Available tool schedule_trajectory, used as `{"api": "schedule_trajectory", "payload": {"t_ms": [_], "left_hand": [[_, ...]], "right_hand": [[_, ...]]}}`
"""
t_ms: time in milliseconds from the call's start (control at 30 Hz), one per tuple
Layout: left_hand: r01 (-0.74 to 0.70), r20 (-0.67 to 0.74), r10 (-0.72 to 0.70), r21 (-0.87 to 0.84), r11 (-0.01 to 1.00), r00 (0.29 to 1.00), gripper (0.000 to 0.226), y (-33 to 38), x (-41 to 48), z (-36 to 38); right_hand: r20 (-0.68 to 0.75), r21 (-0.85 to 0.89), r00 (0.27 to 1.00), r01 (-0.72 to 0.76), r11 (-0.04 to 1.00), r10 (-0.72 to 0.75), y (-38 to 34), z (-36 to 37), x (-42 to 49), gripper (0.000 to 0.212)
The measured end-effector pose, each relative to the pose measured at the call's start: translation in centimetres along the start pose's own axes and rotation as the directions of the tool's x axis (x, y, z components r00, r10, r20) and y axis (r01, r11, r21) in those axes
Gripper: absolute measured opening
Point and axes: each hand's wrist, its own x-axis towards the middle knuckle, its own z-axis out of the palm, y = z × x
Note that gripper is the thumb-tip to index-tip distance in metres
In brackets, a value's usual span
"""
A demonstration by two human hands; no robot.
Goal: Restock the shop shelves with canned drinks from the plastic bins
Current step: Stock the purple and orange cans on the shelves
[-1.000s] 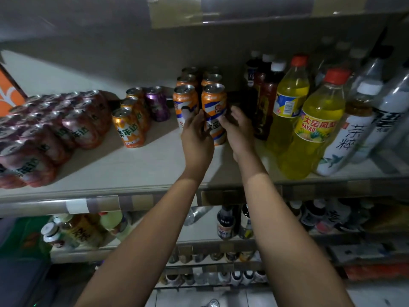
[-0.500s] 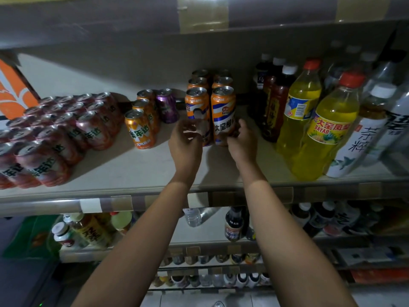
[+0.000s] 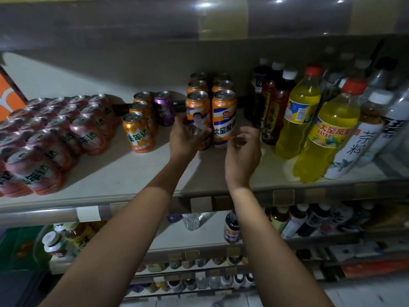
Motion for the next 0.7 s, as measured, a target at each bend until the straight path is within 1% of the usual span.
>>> {"api": "schedule_trajectory", "payload": {"t_ms": [33,100,167,200,267,333,367,433,500,567,633,700], "left_hand": [[-0.007,0.054,0.007,-0.015,1.000,0.998,0.062,-0.2,0.0,-0.5],[-0.035,0.166,0.043,-0.051,0.998,0.985,0.061,-0.5,0.1,-1.8],[-0.085,0.268,0.105,-0.084,0.993,0.958,0.058,-0.9,0.3,-2.9],[-0.100,0.308,0.126,-0.098,0.990,0.943,0.055,-1.1,0.4,-3.3],[-0.073,0.340,0.119,-0.144,0.987,0.933,0.051,-1.1,0.1,-3.7],[-0.027,0.317,0.075,-0.153,0.988,0.945,0.050,-0.6,-0.5,-3.5],[-0.030,0.288,0.066,-0.126,0.992,0.955,0.048,-0.5,-0.7,-3.3],[-0.076,0.242,0.097,-0.097,0.992,0.965,0.041,-0.3,-1.0,-2.9],[-0.129,0.230,0.154,-0.119,0.984,0.961,0.036,-0.3,-0.6,-3.1],[-0.137,0.258,0.170,-0.139,0.981,0.951,0.043,-0.6,-0.3,-3.6],[-0.121,0.298,0.166,-0.163,0.979,0.940,0.053,-0.7,0.0,-4.3],[-0.119,0.335,0.178,-0.189,0.975,0.925,0.053,-1.0,0.1,-4.9]], "right_hand": [[0.034,0.010,0.999,0.041,0.999,-0.041,-0.2,0.0,-0.5,0.028],[0.171,-0.005,0.982,0.087,0.996,-0.085,-0.6,0.5,-1.1,0.020],[0.301,-0.051,0.951,0.089,0.995,-0.070,-0.9,1.3,-1.5,0.022],[0.338,-0.078,0.940,0.077,0.994,-0.047,-1.1,1.7,-1.6,0.026],[0.350,-0.138,0.937,0.072,0.988,-0.020,-1.1,2.3,-1.9,0.032],[0.311,-0.168,0.950,0.087,0.982,-0.031,-1.1,2.7,-2.2,0.033],[0.289,-0.168,0.956,0.092,0.981,-0.041,-1.2,2.7,-2.3,0.031],[0.249,-0.155,0.966,0.108,0.982,-0.067,-1.2,2.7,-2.7,0.027],[0.238,-0.129,0.969,0.100,0.987,-0.067,-1.2,2.6,-3.0,0.026],[0.306,-0.107,0.952,0.057,0.993,-0.022,-1.4,2.7,-3.2,0.036],[0.367,-0.119,0.930,0.047,0.992,0.000,-1.6,3.0,-3.3,0.044],[0.350,-0.149,0.937,0.048,0.988,0.007,-1.6,3.4,-3.4,0.039]]}}
